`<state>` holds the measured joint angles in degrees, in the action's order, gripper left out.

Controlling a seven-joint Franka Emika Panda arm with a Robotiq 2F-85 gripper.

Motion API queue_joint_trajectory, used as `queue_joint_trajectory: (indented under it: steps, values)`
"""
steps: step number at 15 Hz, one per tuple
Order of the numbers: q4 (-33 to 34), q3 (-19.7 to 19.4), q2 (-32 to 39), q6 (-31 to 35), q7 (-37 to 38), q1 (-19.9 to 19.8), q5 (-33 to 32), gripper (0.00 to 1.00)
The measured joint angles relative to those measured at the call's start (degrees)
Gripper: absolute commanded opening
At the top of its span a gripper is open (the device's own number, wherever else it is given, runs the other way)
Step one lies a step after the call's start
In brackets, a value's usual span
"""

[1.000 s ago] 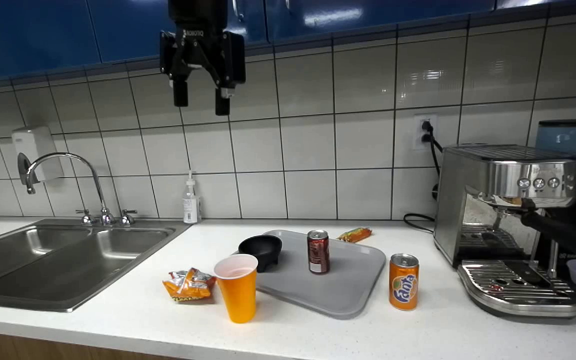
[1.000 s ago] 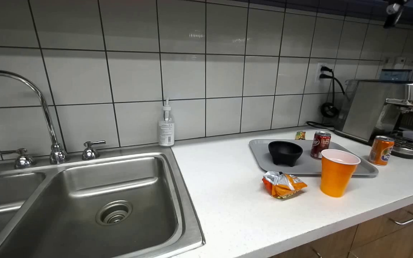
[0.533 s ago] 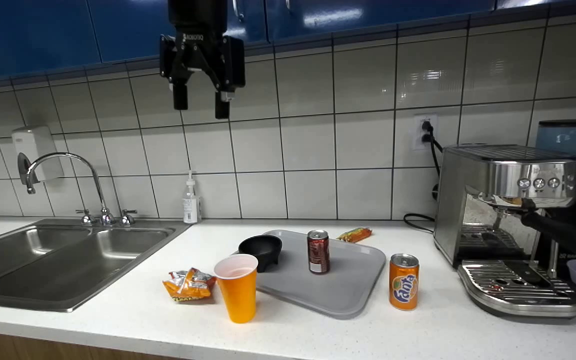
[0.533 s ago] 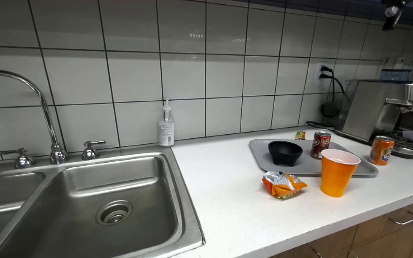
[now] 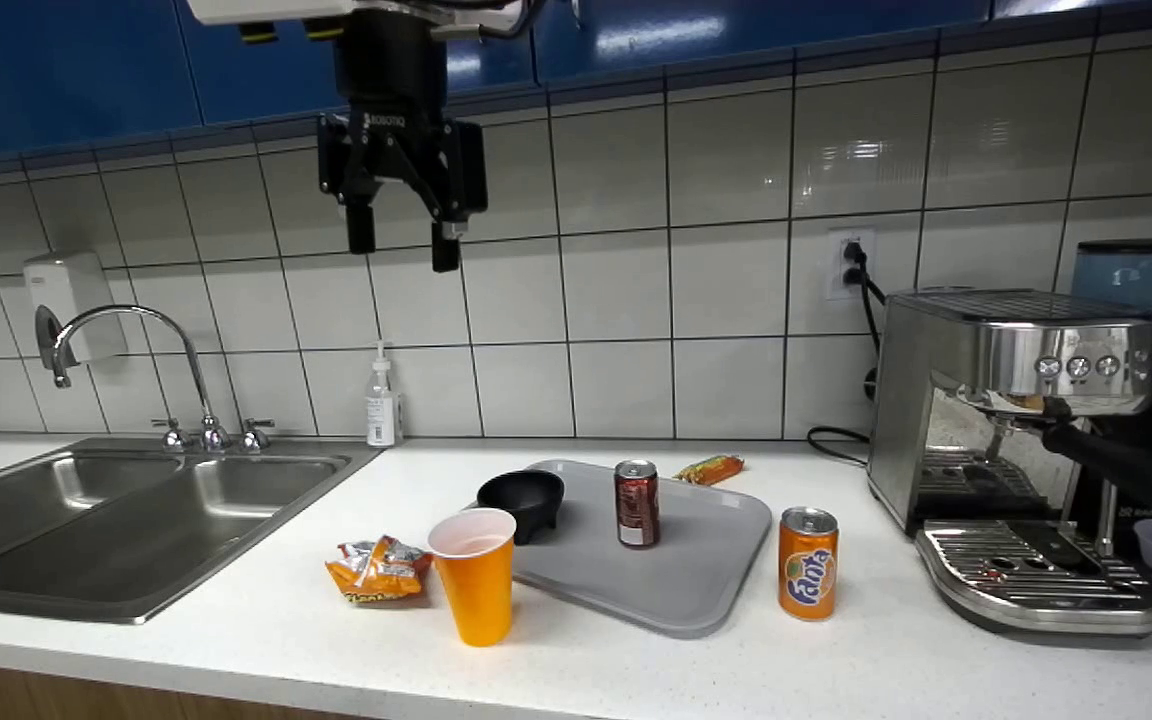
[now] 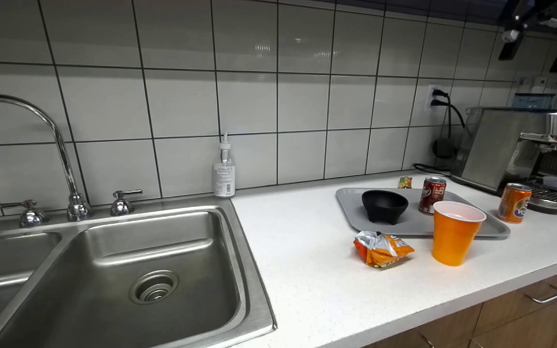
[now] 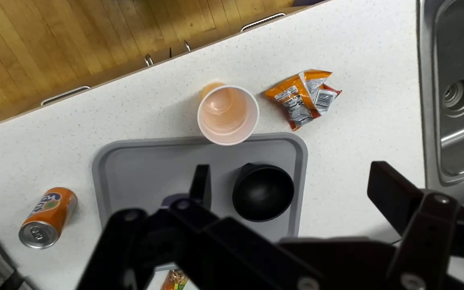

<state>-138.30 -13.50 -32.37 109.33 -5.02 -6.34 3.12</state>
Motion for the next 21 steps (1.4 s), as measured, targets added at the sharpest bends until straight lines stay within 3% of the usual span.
queue_joint_trajectory:
  steps: [11,21]
  values:
    - [-3.99,2.15,5.26,6.55,-3.45,1.79,-0.02,1.0]
    - [-6.03,4.51,13.28,17.57,-4.04,3.69,-0.06,1.0]
